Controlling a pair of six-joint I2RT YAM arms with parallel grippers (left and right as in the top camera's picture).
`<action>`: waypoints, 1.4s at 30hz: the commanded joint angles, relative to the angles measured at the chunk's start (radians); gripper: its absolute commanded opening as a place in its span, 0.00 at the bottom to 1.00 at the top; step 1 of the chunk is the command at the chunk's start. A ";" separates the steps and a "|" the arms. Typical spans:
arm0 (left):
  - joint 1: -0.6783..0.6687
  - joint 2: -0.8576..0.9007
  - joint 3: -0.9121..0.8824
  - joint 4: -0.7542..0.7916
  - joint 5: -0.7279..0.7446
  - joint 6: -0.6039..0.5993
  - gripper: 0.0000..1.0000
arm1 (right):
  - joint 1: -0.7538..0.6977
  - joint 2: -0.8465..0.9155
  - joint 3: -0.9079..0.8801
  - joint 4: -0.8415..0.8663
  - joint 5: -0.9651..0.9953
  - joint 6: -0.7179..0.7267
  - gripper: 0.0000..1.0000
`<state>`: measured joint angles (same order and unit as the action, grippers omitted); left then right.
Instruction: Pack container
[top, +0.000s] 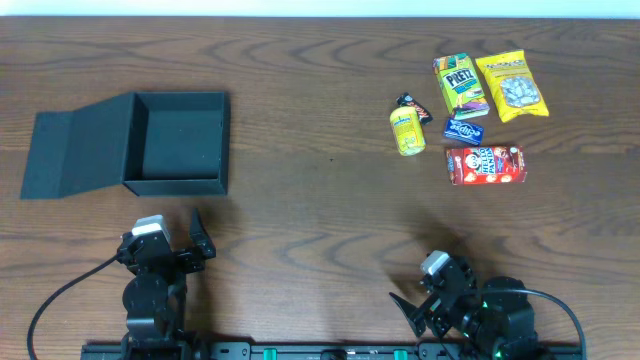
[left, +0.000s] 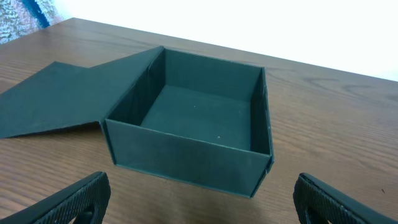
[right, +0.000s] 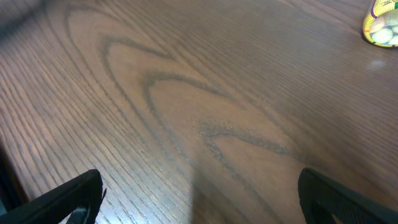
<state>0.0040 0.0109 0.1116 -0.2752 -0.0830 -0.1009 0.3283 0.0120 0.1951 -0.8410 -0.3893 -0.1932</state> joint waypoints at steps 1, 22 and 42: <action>0.002 -0.007 -0.026 -0.002 -0.013 0.003 0.95 | -0.007 -0.006 -0.006 -0.001 -0.011 -0.014 0.99; 0.002 -0.007 -0.026 0.075 0.105 -0.035 0.95 | -0.007 -0.006 -0.006 -0.001 -0.011 -0.014 0.99; 0.002 0.547 0.383 0.195 -0.031 0.010 0.95 | -0.007 -0.006 -0.006 -0.001 -0.011 -0.014 0.99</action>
<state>0.0040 0.4313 0.4049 -0.0792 -0.0910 -0.1215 0.3279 0.0116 0.1940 -0.8410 -0.3893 -0.1936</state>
